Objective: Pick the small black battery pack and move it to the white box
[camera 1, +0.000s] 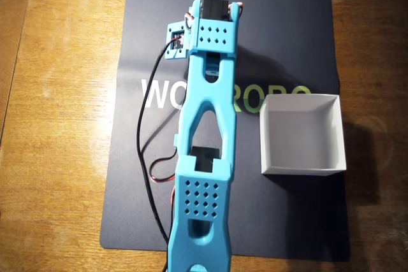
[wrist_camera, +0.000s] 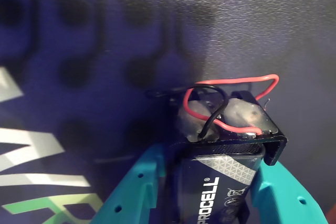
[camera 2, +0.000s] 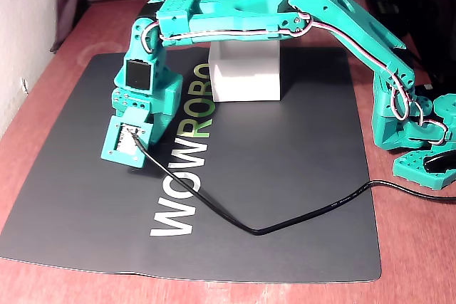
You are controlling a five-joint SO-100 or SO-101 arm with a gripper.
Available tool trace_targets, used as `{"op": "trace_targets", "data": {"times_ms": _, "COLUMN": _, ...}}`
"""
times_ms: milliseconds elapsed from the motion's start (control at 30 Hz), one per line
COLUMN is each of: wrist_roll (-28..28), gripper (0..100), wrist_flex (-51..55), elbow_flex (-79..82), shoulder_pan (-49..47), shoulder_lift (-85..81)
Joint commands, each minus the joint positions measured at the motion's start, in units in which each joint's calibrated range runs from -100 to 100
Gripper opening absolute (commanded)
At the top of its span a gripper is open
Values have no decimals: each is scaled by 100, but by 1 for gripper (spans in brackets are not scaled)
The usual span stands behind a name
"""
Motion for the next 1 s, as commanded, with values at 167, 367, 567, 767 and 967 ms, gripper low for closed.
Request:
{"op": "trace_targets", "data": {"times_ms": 167, "wrist_roll": 274, "gripper": 17, "wrist_flex": 381, "elbow_flex": 186, "shoulder_pan": -104, "shoulder_lift": 82}}
{"op": "trace_targets", "data": {"times_ms": 367, "wrist_roll": 285, "gripper": 17, "wrist_flex": 521, "elbow_flex": 195, "shoulder_pan": -128, "shoulder_lift": 108}}
{"op": "trace_targets", "data": {"times_ms": 567, "wrist_roll": 285, "gripper": 16, "wrist_flex": 653, "elbow_flex": 177, "shoulder_pan": -163, "shoulder_lift": 248}}
{"op": "trace_targets", "data": {"times_ms": 767, "wrist_roll": 285, "gripper": 16, "wrist_flex": 626, "elbow_flex": 150, "shoulder_pan": -140, "shoulder_lift": 240}}
{"op": "trace_targets", "data": {"times_ms": 967, "wrist_roll": 285, "gripper": 12, "wrist_flex": 626, "elbow_flex": 114, "shoulder_pan": -175, "shoulder_lift": 231}}
